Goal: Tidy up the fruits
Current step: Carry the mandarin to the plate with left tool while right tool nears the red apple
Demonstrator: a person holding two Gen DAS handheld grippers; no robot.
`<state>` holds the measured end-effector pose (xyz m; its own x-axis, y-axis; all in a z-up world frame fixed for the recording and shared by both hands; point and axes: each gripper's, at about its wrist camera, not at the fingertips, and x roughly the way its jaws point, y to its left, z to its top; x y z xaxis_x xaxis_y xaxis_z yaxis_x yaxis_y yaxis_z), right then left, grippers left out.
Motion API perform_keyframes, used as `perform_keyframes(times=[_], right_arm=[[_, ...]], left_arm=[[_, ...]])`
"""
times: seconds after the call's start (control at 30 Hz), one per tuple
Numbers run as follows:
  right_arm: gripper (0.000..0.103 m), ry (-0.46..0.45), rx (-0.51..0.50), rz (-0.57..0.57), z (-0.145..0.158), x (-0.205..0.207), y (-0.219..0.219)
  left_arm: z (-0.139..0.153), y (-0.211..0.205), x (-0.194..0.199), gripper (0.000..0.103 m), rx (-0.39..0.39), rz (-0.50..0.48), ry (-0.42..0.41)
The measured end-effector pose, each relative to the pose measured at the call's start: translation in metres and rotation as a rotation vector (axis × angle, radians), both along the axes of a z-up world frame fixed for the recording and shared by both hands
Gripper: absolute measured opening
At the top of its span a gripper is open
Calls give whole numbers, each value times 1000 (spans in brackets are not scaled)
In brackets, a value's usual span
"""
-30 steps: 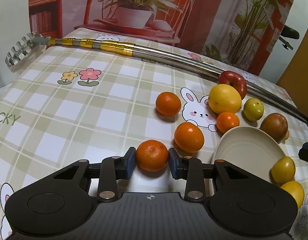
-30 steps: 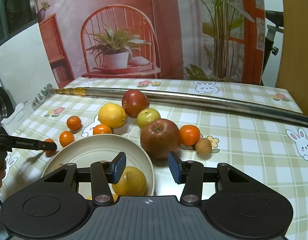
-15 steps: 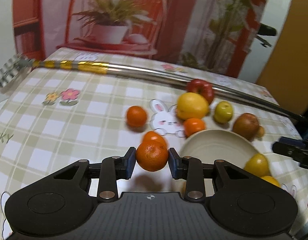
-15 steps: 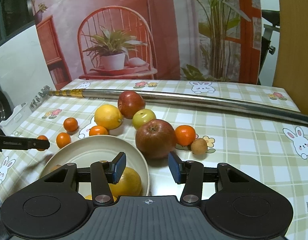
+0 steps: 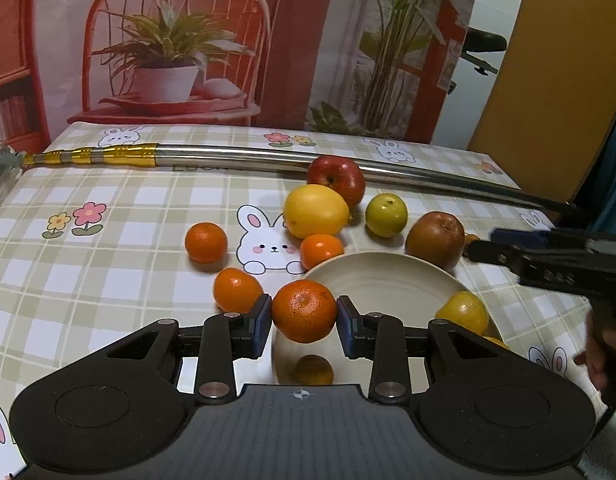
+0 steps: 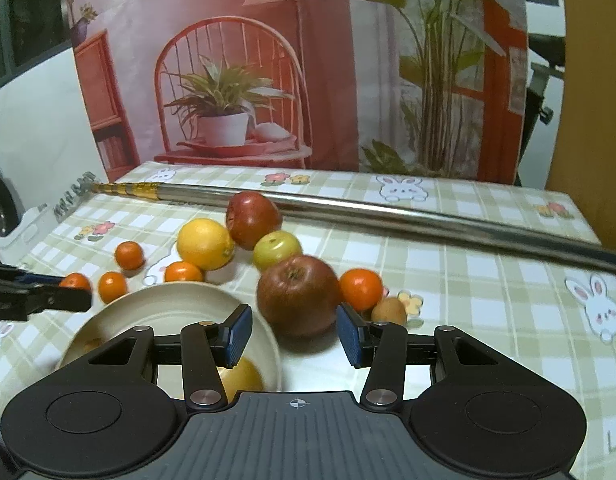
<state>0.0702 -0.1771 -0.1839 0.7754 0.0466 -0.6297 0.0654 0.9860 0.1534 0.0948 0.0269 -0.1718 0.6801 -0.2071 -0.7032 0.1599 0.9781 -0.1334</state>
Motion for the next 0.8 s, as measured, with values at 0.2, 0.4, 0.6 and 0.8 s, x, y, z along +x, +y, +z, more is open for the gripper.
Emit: perform_keyframes(times=[0.2, 0.4, 0.6, 0.8], right_arm=[[57, 8, -1, 7, -10, 29, -4], [59, 52, 72, -27, -27, 48, -6], [64, 65, 122, -61, -37, 58, -10], [63, 63, 109, -66, -41, 62, -6]], left_arm=[[0, 0, 1, 37, 2, -2, 4], [-1, -1, 1, 37, 2, -6, 6], [-3, 0, 3, 37, -4, -5, 16], [-5, -1, 3, 37, -3, -11, 21]])
